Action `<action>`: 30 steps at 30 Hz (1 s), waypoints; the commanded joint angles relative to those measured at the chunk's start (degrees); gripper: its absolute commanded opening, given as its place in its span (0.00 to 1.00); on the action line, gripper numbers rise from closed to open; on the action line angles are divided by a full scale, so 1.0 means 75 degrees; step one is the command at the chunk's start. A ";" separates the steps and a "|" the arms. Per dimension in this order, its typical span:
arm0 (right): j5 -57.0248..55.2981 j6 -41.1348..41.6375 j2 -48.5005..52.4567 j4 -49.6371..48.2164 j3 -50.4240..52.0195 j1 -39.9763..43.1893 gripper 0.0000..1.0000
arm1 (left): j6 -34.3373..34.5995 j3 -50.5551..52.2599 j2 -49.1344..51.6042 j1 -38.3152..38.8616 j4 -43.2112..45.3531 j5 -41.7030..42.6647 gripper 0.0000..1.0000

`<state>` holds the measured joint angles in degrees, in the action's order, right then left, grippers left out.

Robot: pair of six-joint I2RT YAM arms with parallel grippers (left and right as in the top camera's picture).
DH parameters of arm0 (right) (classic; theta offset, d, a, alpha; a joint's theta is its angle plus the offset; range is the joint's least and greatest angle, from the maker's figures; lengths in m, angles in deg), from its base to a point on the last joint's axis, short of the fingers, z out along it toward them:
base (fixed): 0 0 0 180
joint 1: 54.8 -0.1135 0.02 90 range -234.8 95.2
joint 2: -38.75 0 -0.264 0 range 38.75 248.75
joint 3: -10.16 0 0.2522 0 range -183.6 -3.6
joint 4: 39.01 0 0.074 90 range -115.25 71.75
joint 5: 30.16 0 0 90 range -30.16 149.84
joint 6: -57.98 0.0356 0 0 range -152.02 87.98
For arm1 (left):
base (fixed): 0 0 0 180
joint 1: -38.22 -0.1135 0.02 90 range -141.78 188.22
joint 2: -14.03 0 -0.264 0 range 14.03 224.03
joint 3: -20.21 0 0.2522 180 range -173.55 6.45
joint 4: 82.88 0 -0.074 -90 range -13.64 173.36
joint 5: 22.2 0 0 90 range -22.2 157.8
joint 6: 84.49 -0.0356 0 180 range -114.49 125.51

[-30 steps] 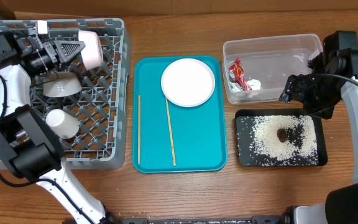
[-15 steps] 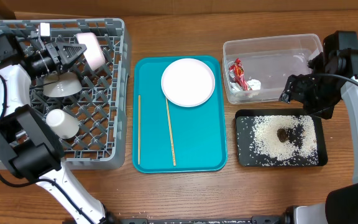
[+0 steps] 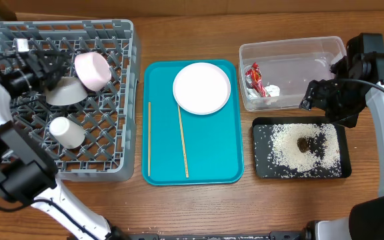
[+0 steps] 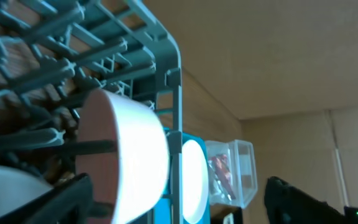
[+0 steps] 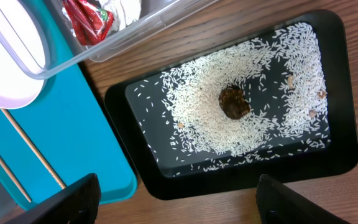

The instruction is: Sort waste into correct bins and load items into the dishwasher

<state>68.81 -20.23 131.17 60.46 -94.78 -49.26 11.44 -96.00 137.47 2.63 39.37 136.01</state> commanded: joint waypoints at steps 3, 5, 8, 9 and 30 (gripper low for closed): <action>-0.0052 0.0023 -0.0143 -0.0003 -0.0201 -0.0015 0.82 | -0.0102 0.0000 -0.1853 0.0198 -0.0306 -0.1448 1.00; -0.0052 0.0023 -0.0143 0.0000 -0.0201 -0.0015 0.82 | -0.0073 0.0000 -0.2448 0.0408 -0.0688 -0.2460 1.00; -0.0052 0.0023 -0.0143 -0.0006 -0.0201 -0.0015 0.85 | 0.0087 0.0000 -0.3241 0.1037 -0.1585 -0.4086 1.00; -0.0052 0.0023 -0.0143 -0.0009 -0.0201 -0.0015 0.88 | 0.0160 0.0000 -0.3448 0.1323 -0.1944 -0.4575 1.00; -0.0052 0.0020 -0.0143 -0.0038 -0.0201 -0.0015 1.00 | 0.4287 0.1725 -0.2699 0.7554 -0.3684 -0.8722 1.00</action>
<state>68.62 -20.05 131.17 60.31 -94.80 -49.26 34.20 -87.04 114.67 55.89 10.43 72.97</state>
